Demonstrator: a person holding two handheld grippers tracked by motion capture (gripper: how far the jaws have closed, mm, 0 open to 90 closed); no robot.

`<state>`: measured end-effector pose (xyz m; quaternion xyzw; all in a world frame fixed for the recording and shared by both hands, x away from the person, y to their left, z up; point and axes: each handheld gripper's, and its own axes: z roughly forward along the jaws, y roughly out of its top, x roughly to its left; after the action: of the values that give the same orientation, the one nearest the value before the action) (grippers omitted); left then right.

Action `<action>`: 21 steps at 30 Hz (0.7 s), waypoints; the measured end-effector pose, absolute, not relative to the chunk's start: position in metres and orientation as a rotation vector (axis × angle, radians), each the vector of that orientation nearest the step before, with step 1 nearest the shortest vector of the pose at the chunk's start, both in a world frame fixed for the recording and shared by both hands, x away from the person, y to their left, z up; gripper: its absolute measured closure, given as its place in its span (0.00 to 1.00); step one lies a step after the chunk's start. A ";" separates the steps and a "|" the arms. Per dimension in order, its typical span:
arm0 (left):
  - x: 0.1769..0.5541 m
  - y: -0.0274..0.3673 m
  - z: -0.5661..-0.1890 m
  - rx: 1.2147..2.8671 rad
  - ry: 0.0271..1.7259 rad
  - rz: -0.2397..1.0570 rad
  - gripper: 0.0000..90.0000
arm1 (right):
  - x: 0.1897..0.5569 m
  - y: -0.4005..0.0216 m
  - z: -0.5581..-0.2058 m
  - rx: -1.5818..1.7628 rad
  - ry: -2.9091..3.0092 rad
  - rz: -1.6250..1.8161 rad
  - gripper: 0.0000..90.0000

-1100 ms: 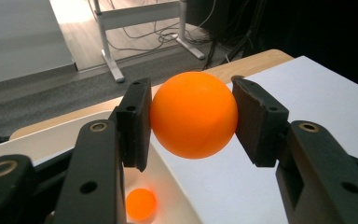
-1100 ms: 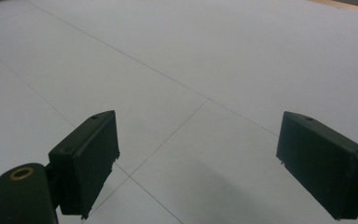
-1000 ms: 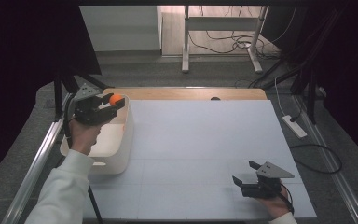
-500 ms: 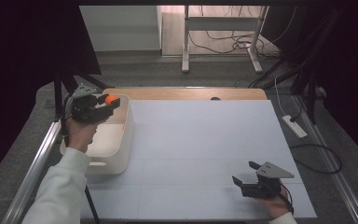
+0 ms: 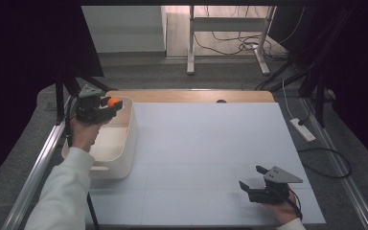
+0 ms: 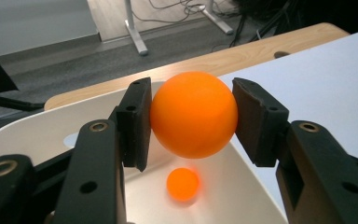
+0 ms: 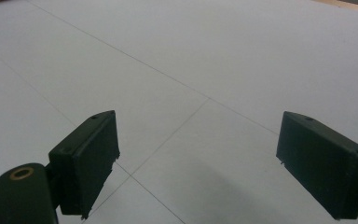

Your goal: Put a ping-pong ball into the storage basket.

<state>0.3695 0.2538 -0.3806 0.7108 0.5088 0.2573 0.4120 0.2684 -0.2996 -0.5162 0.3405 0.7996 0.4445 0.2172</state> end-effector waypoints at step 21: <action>0.387 0.254 -0.408 1.886 1.368 0.505 0.55 | 0.268 -0.298 -0.517 0.922 2.227 1.230 0.14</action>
<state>0.3866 0.2543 -0.4083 0.7349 0.5332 0.1969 0.3699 0.2677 -0.2983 -0.5166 0.3326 0.8036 0.4438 0.2160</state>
